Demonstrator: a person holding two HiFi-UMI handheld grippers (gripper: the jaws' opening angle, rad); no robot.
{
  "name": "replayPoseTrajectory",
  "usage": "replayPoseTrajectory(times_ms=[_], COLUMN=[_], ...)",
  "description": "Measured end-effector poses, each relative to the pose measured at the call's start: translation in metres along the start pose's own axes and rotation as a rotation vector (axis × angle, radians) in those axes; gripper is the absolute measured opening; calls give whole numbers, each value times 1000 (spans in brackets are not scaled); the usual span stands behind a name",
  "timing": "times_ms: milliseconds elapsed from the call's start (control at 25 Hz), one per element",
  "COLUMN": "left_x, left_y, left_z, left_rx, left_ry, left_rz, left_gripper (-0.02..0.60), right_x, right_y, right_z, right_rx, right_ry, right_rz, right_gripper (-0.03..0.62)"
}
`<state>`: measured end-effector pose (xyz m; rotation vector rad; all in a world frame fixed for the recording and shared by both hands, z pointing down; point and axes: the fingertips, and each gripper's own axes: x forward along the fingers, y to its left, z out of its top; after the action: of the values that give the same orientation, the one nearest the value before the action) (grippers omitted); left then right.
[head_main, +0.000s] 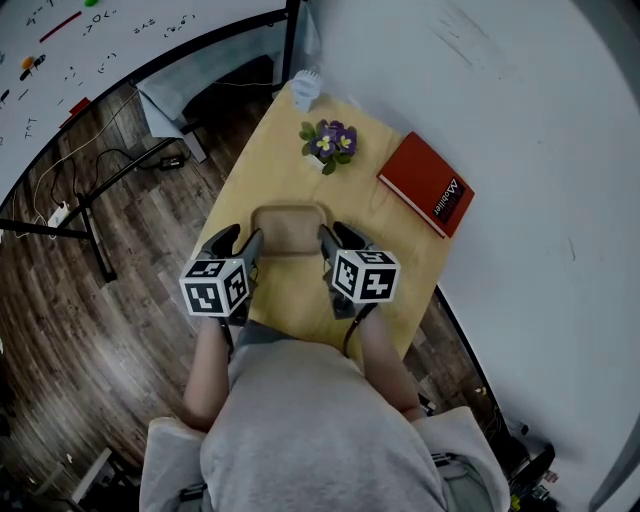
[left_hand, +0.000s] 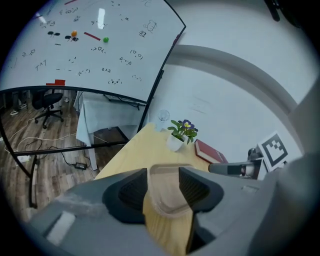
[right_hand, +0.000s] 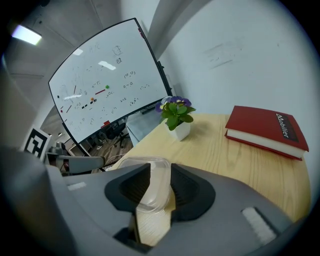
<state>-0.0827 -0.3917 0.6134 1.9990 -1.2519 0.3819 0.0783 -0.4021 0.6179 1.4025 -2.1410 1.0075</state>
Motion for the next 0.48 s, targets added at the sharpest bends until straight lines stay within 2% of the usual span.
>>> replayPoseTrajectory(times_ms=[160,480], left_x=[11,28], left_y=[4,9], left_z=[-7,-21], left_rx=[-13,-44], left_ry=[35,90], left_rz=[1,-4], left_gripper=[219,230], right_x=[11,26], right_y=[-3,-6], right_z=[-6,-18], right_rx=[14,28], right_ry=[29,80], right_rz=[-6,-10], right_gripper=[153,173])
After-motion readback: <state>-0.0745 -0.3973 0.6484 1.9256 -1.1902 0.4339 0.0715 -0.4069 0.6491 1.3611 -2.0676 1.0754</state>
